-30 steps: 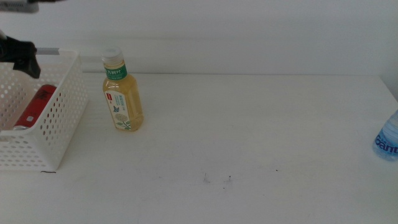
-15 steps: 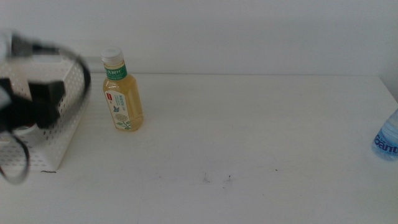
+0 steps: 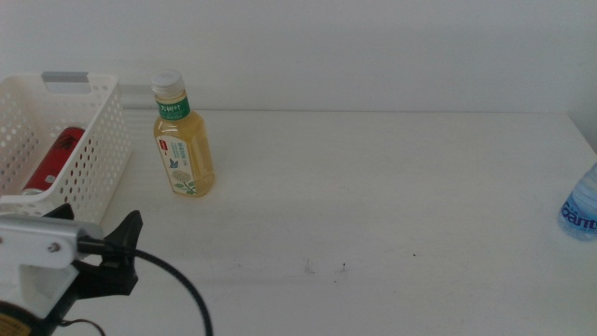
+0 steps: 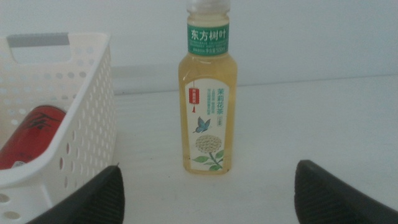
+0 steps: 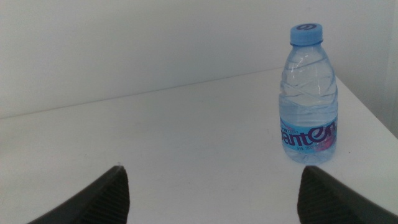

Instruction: Use arms to grab the bottles and put them into the dustbin to the left of the table.

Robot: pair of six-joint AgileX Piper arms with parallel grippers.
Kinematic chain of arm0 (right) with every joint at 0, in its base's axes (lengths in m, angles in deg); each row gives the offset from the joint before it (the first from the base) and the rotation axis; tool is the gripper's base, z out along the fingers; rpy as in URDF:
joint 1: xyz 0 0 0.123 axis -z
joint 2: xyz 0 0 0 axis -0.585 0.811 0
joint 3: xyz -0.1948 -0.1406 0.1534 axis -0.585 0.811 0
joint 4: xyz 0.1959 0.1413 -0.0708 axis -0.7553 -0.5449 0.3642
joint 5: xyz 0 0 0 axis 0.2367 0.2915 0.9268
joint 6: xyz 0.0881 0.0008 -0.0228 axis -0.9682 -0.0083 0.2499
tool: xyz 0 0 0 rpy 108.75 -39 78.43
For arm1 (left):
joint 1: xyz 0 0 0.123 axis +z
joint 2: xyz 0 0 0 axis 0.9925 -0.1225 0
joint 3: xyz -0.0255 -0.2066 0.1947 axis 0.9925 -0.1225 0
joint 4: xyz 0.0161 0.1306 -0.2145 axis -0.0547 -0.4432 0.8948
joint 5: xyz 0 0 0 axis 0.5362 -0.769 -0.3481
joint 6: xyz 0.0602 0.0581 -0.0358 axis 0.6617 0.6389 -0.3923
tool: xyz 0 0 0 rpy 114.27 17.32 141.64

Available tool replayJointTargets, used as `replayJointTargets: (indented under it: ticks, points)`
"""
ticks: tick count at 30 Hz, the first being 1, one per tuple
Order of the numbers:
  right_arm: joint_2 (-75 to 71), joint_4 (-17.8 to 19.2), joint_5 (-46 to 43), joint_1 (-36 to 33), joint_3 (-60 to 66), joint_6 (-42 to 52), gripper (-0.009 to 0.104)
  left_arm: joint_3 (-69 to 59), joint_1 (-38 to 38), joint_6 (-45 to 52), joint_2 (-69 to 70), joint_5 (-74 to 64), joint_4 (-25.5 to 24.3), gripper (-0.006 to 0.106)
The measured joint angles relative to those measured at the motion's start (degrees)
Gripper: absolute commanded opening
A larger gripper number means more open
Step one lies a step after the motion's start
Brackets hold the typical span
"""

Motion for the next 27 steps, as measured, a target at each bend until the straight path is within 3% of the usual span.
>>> replayJointTargets:
  ticks: [15, 27]
  points:
    - [0.0, 0.0, 0.0, 0.0, 0.0, 0.0, 0.086, 14.5, -0.2, -1.6, -34.3, 16.8, -1.2, 0.094]
    - [0.0, 0.0, 0.0, 0.0, 0.0, 0.0, 0.086, 29.4, 0.0, -1.2, -46.5, 16.2, -0.5, 0.094]
